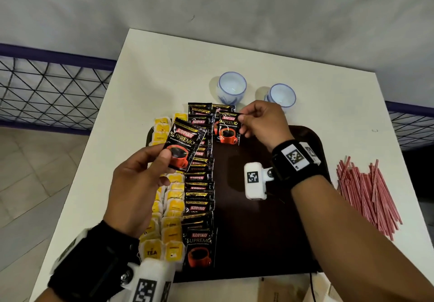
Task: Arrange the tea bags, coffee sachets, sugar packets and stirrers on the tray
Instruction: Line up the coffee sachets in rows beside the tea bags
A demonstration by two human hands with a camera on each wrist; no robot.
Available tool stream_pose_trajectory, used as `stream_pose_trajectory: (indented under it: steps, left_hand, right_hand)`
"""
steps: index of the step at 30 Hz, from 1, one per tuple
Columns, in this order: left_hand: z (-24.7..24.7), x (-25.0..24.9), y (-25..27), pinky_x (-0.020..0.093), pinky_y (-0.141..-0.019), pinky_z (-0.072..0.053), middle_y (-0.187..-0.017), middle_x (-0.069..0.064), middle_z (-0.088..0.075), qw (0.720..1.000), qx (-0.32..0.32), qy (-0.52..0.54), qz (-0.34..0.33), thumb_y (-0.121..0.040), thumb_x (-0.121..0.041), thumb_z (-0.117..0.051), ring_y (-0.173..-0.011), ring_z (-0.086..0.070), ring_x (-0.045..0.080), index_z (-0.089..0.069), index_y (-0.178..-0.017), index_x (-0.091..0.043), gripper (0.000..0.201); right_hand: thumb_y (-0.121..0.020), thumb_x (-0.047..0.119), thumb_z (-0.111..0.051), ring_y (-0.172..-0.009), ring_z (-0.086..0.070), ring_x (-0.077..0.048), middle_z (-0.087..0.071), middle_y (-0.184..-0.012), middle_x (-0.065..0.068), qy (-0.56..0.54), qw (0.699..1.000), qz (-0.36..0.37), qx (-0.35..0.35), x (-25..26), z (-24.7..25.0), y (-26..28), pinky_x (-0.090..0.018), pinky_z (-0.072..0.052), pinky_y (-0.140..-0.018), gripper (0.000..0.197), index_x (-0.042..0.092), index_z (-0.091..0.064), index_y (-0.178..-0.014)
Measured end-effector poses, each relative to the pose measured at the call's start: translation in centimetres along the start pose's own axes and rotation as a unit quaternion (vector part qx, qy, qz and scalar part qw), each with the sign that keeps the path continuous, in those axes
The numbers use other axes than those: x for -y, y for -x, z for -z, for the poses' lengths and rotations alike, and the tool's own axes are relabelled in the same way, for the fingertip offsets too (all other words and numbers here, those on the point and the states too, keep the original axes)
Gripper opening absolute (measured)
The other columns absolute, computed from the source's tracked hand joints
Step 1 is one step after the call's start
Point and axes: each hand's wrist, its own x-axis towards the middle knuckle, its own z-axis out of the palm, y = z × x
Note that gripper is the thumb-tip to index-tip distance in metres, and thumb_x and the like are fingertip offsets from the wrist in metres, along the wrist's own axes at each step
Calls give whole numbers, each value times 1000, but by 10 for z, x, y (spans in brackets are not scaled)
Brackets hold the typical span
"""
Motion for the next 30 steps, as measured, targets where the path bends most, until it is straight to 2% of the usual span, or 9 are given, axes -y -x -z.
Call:
stream_pose_trajectory:
  steps: [7, 11, 13, 16, 18, 20, 23, 26, 30]
  left_hand:
    - [1, 0, 2, 33, -66, -52, -94, 10, -77, 1000, 3, 7, 11, -91, -17, -65, -80, -71, 21, -76, -96, -18, 13]
    - [1, 1, 2, 28, -63, -56, -95, 9, -78, 1000, 0, 10, 20, -90, -15, -66, -82, -74, 23, -74, -100, -15, 13]
    - [0, 1, 1, 30, -65, -57, -96, 10, -78, 1000, -4, 13, 25, -91, -13, -66, -83, -75, 24, -74, -102, -13, 13]
    - [-3, 1, 0, 34, -69, -59, -95, 11, -78, 999, -4, 20, 32, -90, -10, -65, -83, -76, 25, -74, -101, -14, 14]
    - [-6, -1, 0, 32, -69, -62, -93, 11, -78, 999, 1, 29, 31, -90, -8, -65, -82, -76, 25, -74, -97, -15, 14]
    - [-10, -2, 0, 31, -71, -63, -90, 8, -79, 1000, 12, 21, 18, -91, -7, -65, -83, -76, 25, -75, -93, -18, 15]
    - [-16, -4, -1, 31, -72, -63, -92, 6, -79, 1000, 23, 13, 6, -91, -8, -65, -85, -77, 24, -75, -96, -18, 15]
    - [-23, -1, -3, 30, -73, -62, -97, 8, -78, 1000, 30, -2, 5, -92, -10, -66, -87, -76, 25, -73, -107, -10, 17]
    - [-33, 2, -3, 29, -71, -62, -101, 11, -77, 999, 39, -22, 5, -92, -10, -67, -87, -77, 24, -70, -115, -3, 24]
  right_hand:
    - [-89, -4, -66, -44, -61, -13, -62, -65, -4, 9, 1000, 0, 0, 0, -14, -4, -22, -48, -42, 16, 10, -61, -81]
    - [-89, -3, -66, -45, -62, -14, -62, -66, -9, -4, 1000, -7, -4, 0, -17, -5, -23, -50, -43, 10, 5, -60, -87]
    - [-89, -2, -66, -47, -63, -15, -62, -66, -10, -8, 1000, -14, -5, -1, -17, -5, -23, -51, -44, 8, 3, -60, -90]
    - [-89, 1, -67, -49, -64, -15, -63, -68, -6, -5, 1000, -17, -15, 0, -16, -3, -24, -50, -45, 13, 9, -58, -88]
    - [-90, 3, -67, -50, -63, -14, -62, -69, 0, -4, 999, -11, -33, 2, -13, 2, -22, -48, -44, 15, 13, -58, -86]
    - [-91, 4, -67, -50, -62, -13, -62, -71, 0, -11, 999, 1, -35, 8, -9, 14, -21, -44, -42, 13, 14, -60, -86]
    - [-91, 2, -67, -51, -61, -18, -63, -76, -14, -98, 994, -3, 45, 21, -5, 40, -23, -40, -41, 6, 7, -66, -87]
    - [-90, -1, -65, -52, -61, -19, -66, -76, -15, -173, 974, -20, 143, 31, -4, 63, -21, -39, -41, 4, 2, -68, -90]
    - [-86, -6, -69, -52, -64, -19, -65, -69, -8, -164, 976, 1, 147, 28, -6, 73, -22, -42, -41, 10, 1, -67, -93]
